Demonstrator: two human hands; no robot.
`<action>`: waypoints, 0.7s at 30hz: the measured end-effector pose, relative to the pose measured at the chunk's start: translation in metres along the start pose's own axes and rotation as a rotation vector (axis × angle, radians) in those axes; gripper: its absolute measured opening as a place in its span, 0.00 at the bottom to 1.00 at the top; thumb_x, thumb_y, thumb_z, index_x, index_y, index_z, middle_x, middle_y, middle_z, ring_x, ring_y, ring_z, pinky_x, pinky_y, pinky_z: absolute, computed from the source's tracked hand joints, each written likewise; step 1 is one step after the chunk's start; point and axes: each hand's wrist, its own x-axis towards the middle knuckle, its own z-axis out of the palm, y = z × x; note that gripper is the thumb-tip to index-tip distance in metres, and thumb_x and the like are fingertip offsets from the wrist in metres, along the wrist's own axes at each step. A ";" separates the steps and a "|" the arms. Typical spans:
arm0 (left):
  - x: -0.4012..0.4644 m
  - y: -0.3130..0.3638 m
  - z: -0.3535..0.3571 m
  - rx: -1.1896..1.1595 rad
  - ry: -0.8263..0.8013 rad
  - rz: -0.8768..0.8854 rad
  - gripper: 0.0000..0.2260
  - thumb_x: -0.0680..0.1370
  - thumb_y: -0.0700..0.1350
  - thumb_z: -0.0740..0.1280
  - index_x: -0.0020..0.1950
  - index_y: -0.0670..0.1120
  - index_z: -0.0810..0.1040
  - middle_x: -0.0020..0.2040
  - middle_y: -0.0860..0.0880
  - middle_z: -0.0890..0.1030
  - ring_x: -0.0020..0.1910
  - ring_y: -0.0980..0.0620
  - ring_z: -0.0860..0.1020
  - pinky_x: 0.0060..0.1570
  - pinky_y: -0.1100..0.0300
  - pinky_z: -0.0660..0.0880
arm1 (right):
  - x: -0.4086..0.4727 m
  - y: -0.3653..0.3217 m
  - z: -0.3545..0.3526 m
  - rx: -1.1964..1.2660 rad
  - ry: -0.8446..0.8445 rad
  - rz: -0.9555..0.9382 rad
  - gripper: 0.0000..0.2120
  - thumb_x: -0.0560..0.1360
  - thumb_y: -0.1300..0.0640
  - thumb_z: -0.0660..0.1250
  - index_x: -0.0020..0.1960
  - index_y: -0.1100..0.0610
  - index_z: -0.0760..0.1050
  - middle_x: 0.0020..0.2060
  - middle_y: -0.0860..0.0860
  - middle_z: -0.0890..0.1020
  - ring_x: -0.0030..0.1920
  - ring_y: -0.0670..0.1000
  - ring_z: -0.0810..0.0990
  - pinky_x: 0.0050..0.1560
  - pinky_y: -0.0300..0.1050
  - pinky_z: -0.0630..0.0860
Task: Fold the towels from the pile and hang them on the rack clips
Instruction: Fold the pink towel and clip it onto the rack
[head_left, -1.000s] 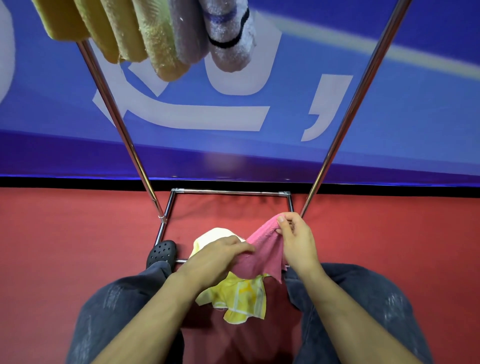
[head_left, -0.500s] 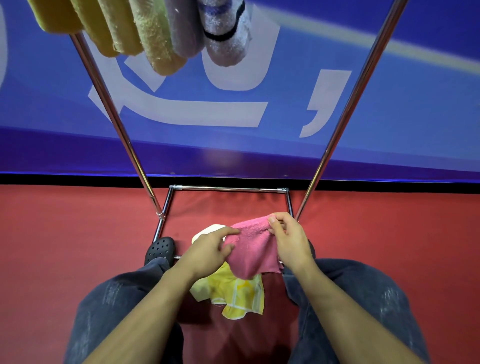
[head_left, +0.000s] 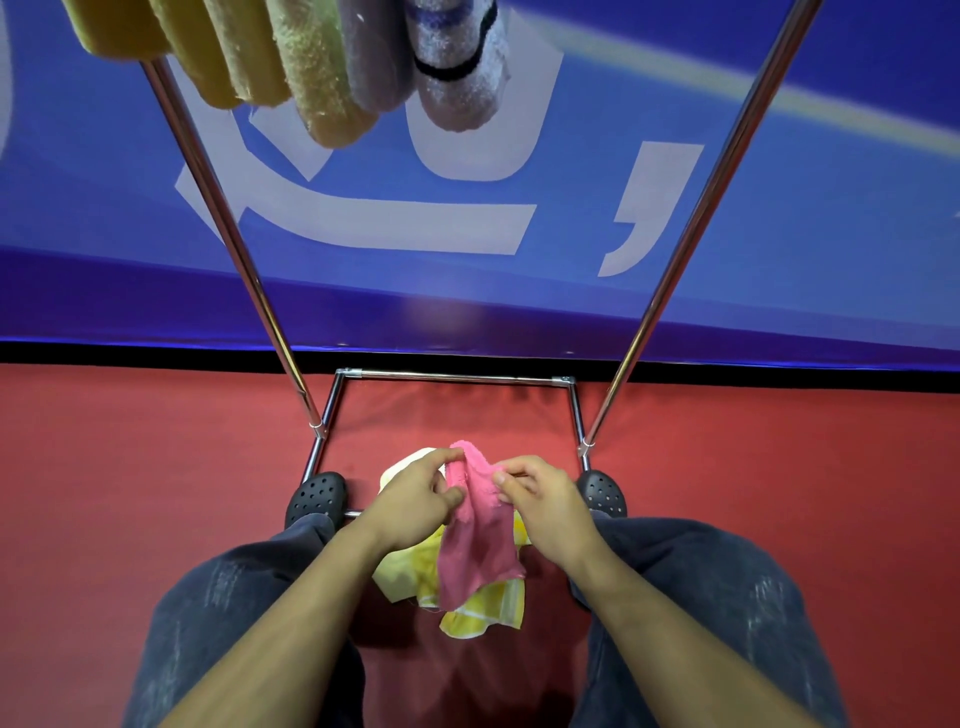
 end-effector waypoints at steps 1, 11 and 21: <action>0.000 0.000 0.000 -0.013 0.005 -0.006 0.21 0.81 0.39 0.67 0.73 0.49 0.71 0.33 0.51 0.78 0.33 0.55 0.80 0.39 0.61 0.76 | 0.000 0.000 0.002 -0.011 -0.014 -0.003 0.04 0.79 0.55 0.69 0.49 0.49 0.83 0.48 0.47 0.86 0.49 0.46 0.86 0.56 0.55 0.82; 0.005 -0.001 0.004 -0.078 0.026 -0.016 0.22 0.79 0.41 0.69 0.73 0.50 0.72 0.32 0.51 0.78 0.34 0.52 0.81 0.40 0.55 0.76 | -0.003 -0.009 0.012 -0.018 -0.071 -0.027 0.08 0.78 0.55 0.72 0.45 0.42 0.82 0.46 0.46 0.87 0.46 0.45 0.86 0.54 0.49 0.82; 0.004 0.002 0.005 -0.186 0.036 -0.036 0.23 0.79 0.37 0.68 0.74 0.47 0.70 0.38 0.43 0.80 0.34 0.53 0.80 0.40 0.57 0.79 | -0.004 -0.013 0.011 -0.008 -0.073 -0.044 0.09 0.77 0.56 0.73 0.45 0.42 0.83 0.45 0.44 0.86 0.45 0.43 0.85 0.52 0.42 0.81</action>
